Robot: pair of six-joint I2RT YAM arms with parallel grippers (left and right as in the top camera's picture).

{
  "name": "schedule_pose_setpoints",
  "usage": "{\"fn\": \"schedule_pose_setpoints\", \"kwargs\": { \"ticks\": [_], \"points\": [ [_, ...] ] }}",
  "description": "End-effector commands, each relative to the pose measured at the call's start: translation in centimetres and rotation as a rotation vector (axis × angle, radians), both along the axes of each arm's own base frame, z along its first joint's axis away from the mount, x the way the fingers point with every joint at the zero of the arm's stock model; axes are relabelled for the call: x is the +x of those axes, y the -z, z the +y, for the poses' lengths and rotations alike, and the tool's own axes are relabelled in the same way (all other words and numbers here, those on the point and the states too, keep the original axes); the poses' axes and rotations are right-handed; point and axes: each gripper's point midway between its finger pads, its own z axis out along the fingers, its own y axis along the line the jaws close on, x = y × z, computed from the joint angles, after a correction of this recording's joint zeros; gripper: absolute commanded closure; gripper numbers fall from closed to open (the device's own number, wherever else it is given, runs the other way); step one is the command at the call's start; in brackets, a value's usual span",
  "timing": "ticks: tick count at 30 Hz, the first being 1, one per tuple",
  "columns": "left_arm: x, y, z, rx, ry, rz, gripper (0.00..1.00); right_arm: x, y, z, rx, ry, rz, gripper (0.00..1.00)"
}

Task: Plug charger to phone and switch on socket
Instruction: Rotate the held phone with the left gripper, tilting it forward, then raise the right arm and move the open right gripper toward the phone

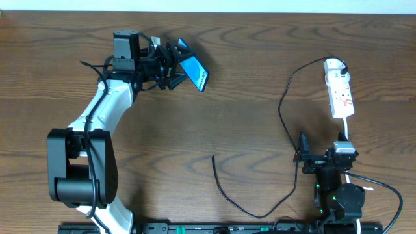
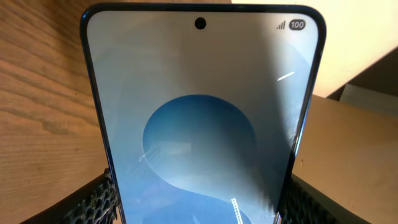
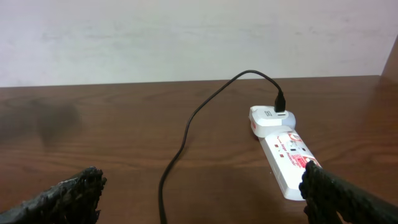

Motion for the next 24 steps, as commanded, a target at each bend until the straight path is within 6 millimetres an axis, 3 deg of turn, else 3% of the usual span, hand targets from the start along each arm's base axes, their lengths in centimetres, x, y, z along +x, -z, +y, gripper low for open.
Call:
{"fn": "schedule_pose_setpoints", "kwargs": {
  "ticks": [1, 4, 10, 14, 19, 24],
  "points": [
    [0.3, -2.3, 0.0, 0.006, 0.007, -0.093, 0.93, 0.0, -0.1, -0.1, -0.013, 0.007, -0.007, 0.01],
    [0.7, -2.8, 0.0, 0.004, 0.008, -0.127, 0.93, 0.0, -0.7, 0.3, -0.004, -0.017, -0.032, 0.01],
    [1.1, -3.4, -0.1, 0.000, 0.005, -0.163, 0.92, -0.4, -3.5, 3.7, 0.119, -0.214, -0.130, 0.01],
    [1.1, -3.4, 0.0, 0.002, -0.001, -0.162, 0.93, -0.8, -4.6, 4.7, 0.189, -0.275, -0.139, 0.01],
    [1.5, -3.3, 0.2, 0.002, -0.027, -0.151, 0.93, -1.3, -7.5, 5.9, 0.185, -0.348, -0.136, 0.01],
    [1.9, -4.0, 0.2, -0.023, -0.047, -0.156, 0.92, -0.6, -10.3, 7.5, 0.158, -0.443, -0.050, 0.01]
  ]
}}
